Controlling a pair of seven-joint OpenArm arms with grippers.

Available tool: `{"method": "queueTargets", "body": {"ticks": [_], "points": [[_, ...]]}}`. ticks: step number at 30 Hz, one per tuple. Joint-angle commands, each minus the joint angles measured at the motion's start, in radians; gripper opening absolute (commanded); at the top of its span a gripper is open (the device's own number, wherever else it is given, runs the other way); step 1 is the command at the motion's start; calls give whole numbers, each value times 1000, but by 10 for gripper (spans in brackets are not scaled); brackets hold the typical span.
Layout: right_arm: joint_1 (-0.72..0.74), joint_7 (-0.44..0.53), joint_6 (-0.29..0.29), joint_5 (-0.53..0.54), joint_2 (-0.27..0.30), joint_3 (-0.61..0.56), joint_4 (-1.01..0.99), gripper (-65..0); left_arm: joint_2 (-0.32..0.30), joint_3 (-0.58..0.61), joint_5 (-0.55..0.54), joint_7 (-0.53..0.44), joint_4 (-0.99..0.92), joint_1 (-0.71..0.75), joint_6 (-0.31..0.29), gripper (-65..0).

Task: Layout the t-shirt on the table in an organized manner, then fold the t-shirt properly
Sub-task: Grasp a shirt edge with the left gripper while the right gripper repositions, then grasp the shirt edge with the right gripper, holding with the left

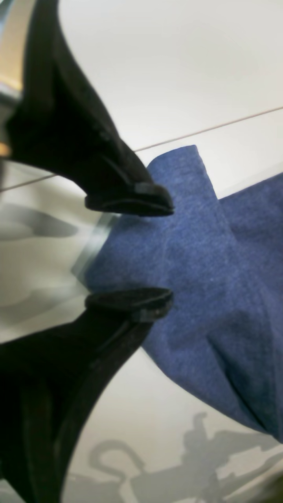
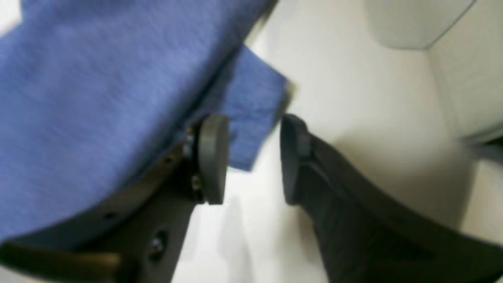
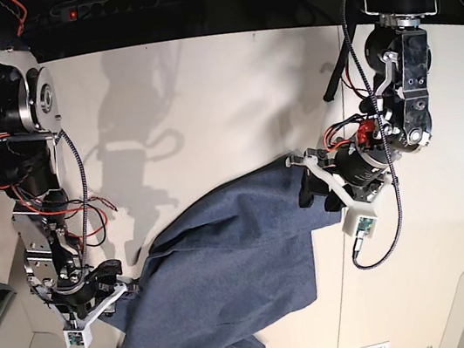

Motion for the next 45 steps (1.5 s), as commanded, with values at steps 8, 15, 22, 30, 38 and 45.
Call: {"method": "queueTargets", "body": {"ticks": [8,15,22,30,38,45], "points": [[57,60,42,138,8,196,-205,-418,-11,-2,-10,-10,16,-19,-11,-321],[135,126,83,146,-16,254,-341,-418,-11,-2,-10,-10,16,-19,-11,-321],[181,155,5,104,-23,254,-356,-419,-11,-2,-11,6,16,-19,-11,-321],[165,371,-67,-50,-31,190,-357,-650,-11,-2,-11,5,16,-19,-11,-321],[164,356,-67,-241,-35,-124,-364,-650,-11,-2,-18,8,16,-19,-11,-321],[176,351,-68,-494,-35,-399,-478,-501,-11,-2,-18,15,16,-19,-11,-321]]}}
